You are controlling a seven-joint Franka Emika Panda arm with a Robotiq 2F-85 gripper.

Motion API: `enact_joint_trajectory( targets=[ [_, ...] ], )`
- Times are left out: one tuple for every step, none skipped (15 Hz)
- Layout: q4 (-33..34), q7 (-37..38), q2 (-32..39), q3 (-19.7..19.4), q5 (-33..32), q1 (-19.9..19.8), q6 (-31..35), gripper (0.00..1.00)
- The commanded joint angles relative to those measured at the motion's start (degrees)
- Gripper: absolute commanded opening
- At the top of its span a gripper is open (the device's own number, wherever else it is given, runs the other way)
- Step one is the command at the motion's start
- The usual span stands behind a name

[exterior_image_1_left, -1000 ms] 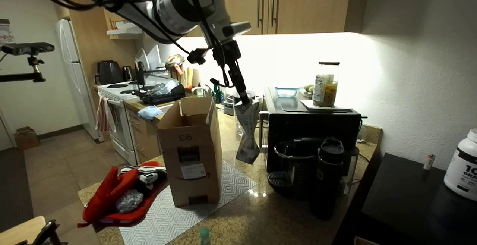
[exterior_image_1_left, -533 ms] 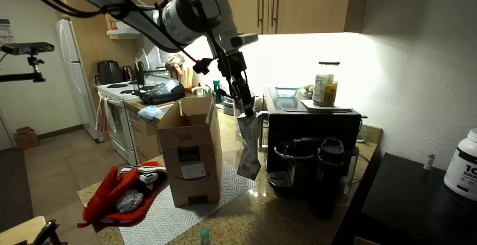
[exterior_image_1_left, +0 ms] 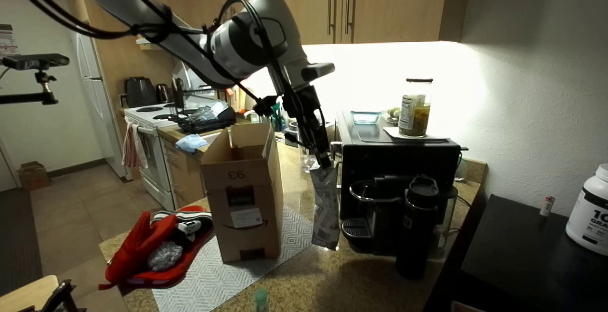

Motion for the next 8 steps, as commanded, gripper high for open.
enact_joint_trajectory(
  targets=[
    [-3.47,1.45,0.86,-1.33,-6.3,-0.37,6.89,0.07],
    [-4.03,1.65,1.35,-1.75,-7.45,-0.3,8.22,0.07],
    [-4.81,2.08,1.72,-2.18,-8.76,-0.16,9.54,0.07],
    [-5.48,2.5,2.06,-2.56,-9.75,-0.03,10.61,0.07],
    [-6.24,2.76,2.29,-2.78,-9.95,0.03,11.86,0.07],
    [-6.91,3.13,2.48,-2.95,-10.05,0.13,13.07,0.07],
    [-7.67,3.11,2.51,-2.96,-9.34,0.19,14.35,0.07],
    [-8.46,2.98,2.51,-2.91,-8.49,0.26,15.71,0.07]
  ],
)
